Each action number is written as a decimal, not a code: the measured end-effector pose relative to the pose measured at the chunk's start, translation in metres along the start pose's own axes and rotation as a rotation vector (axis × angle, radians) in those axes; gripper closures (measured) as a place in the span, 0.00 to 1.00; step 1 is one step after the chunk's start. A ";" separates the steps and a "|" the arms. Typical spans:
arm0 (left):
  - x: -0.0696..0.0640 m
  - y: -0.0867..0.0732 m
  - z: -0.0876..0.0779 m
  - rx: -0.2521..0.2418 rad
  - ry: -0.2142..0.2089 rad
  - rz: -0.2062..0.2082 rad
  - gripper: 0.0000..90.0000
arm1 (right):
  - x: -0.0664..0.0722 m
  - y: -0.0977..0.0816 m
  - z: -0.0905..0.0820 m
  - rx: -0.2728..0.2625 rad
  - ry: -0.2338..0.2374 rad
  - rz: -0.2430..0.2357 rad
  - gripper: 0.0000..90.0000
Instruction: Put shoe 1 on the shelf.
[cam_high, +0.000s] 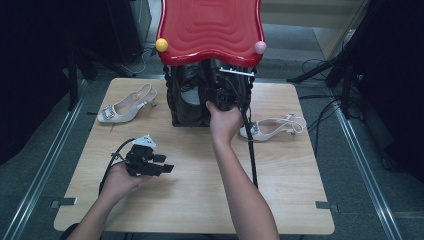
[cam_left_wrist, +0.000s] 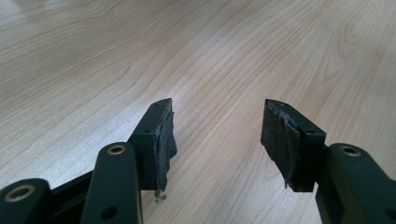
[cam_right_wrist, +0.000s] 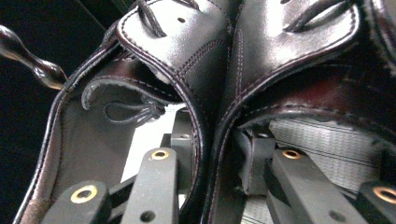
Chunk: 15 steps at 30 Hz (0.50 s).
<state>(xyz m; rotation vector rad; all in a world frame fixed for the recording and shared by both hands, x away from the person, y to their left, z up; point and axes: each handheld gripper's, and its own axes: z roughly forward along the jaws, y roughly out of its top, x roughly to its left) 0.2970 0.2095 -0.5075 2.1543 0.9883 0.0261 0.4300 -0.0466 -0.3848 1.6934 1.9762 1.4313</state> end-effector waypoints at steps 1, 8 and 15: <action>0.000 0.000 0.000 -0.001 -0.001 0.000 0.49 | 0.001 -0.001 0.001 0.003 -0.002 -0.006 0.79; 0.000 0.000 -0.001 -0.003 -0.004 -0.002 0.49 | 0.000 -0.006 0.010 0.031 0.048 -0.011 0.72; 0.000 0.000 0.000 -0.006 -0.006 -0.004 0.49 | -0.004 -0.004 0.009 0.041 0.081 0.002 0.69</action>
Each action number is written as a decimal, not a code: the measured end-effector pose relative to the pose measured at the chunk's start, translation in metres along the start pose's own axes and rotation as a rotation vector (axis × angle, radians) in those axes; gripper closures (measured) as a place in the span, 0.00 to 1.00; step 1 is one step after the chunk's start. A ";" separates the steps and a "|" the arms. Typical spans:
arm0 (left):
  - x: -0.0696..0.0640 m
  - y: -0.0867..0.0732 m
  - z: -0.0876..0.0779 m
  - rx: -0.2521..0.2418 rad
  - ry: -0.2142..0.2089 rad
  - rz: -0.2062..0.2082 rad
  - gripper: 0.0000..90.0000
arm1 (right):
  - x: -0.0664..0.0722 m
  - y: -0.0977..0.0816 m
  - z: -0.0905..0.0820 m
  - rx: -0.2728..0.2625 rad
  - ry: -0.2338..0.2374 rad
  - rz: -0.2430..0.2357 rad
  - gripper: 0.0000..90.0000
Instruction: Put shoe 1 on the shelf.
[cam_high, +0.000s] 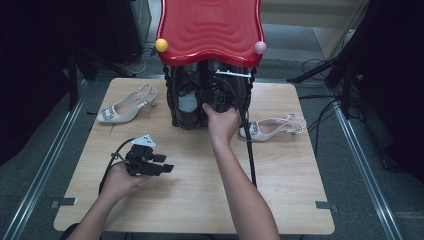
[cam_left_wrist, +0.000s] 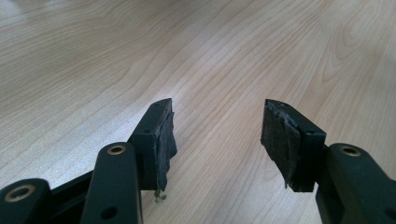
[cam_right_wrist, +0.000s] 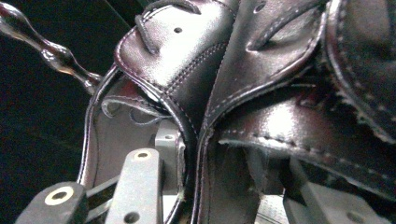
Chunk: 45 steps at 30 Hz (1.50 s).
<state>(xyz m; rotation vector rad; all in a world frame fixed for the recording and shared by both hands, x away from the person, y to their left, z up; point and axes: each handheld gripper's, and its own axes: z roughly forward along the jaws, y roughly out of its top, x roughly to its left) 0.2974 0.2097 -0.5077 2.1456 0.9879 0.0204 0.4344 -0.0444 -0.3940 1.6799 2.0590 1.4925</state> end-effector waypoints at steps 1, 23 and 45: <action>0.000 0.000 0.000 0.000 0.001 0.000 0.49 | -0.001 0.000 -0.001 0.002 0.007 -0.001 0.69; 0.001 0.001 -0.001 -0.004 0.006 -0.005 0.49 | 0.002 0.005 -0.027 0.011 0.032 -0.061 0.67; -0.016 0.044 -0.045 -0.104 -0.018 0.075 0.63 | 0.005 -0.011 -0.084 0.030 0.111 -0.169 0.62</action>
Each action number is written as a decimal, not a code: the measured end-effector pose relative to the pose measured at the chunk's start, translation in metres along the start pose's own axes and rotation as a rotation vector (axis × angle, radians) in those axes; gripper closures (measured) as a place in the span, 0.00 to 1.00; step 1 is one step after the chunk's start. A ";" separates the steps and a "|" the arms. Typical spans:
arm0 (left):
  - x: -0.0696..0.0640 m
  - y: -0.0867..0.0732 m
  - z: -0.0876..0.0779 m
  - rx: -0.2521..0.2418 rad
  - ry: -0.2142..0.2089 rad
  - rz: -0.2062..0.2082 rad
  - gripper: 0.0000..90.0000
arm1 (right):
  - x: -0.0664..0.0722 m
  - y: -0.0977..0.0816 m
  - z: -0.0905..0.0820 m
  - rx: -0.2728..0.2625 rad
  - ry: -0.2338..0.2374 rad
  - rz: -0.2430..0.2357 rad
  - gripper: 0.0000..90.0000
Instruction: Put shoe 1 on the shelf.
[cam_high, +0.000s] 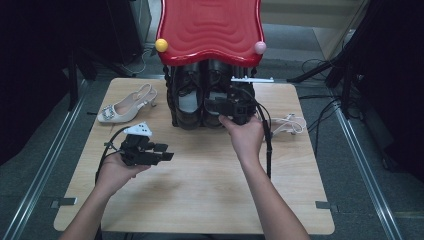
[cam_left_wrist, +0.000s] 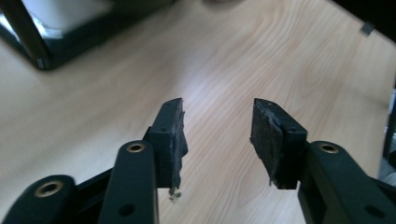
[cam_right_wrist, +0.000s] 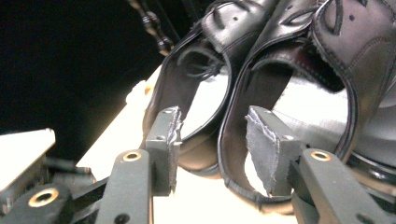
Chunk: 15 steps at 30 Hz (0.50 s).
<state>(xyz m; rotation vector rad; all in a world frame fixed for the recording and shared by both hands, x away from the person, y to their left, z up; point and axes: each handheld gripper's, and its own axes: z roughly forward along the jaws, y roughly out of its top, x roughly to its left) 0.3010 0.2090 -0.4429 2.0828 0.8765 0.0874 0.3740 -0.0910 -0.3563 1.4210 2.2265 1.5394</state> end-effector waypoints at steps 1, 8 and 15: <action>0.000 0.006 -0.004 -0.013 -0.006 0.001 0.64 | 0.001 -0.002 -0.003 0.002 0.006 -0.004 0.62; 0.002 0.056 -0.028 -0.059 -0.017 0.039 0.80 | -0.005 -0.020 -0.022 0.012 0.057 -0.023 0.65; -0.001 0.107 -0.039 -0.059 0.003 0.113 0.88 | -0.016 -0.036 -0.029 0.026 0.077 -0.034 0.68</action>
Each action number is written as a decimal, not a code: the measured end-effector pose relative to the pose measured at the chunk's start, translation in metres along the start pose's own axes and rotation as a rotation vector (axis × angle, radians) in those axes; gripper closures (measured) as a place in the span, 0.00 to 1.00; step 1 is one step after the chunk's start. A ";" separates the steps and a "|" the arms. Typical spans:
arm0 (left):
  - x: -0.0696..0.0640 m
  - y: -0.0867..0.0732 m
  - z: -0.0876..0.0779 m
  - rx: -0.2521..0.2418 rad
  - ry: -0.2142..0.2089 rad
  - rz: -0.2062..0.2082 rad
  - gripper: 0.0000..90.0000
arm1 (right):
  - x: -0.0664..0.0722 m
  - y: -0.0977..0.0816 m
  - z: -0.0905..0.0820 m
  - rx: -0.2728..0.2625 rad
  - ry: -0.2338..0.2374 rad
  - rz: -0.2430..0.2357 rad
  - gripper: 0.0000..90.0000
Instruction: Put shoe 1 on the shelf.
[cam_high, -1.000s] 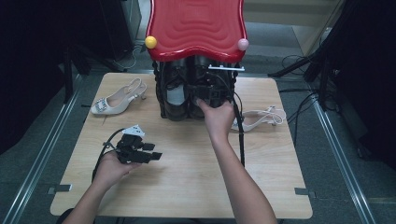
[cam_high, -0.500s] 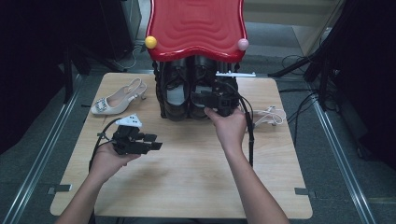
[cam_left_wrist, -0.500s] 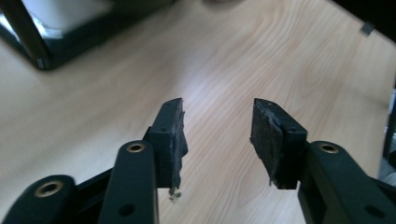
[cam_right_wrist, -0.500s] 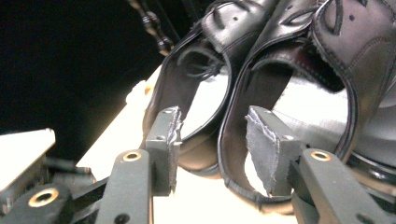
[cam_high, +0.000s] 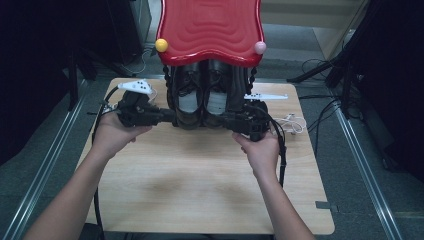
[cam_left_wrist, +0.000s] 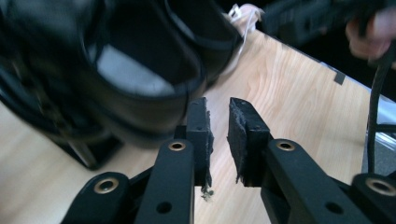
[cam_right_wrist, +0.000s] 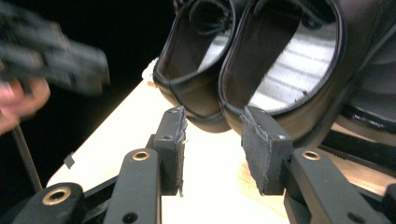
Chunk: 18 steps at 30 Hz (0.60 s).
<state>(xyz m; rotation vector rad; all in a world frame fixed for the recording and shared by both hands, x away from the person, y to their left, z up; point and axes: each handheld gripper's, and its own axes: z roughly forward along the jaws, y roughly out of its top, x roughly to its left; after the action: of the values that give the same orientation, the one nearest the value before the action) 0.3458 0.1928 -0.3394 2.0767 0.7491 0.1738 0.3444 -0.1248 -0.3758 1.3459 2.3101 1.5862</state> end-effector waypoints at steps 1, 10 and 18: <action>0.000 0.008 0.000 -0.001 0.002 0.010 0.88 | -0.001 -0.003 0.000 0.001 -0.002 -0.010 0.68; 0.009 0.079 0.006 0.010 0.007 0.053 0.94 | -0.008 -0.031 0.007 0.033 -0.007 -0.107 0.74; 0.017 0.129 0.007 -0.023 0.019 0.038 0.98 | -0.020 -0.044 0.020 0.033 0.010 -0.068 0.86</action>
<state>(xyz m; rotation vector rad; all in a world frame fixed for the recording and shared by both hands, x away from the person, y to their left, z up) 0.4198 0.1441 -0.2444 2.0712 0.7163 0.2223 0.3384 -0.1283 -0.4279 1.2546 2.3707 1.5465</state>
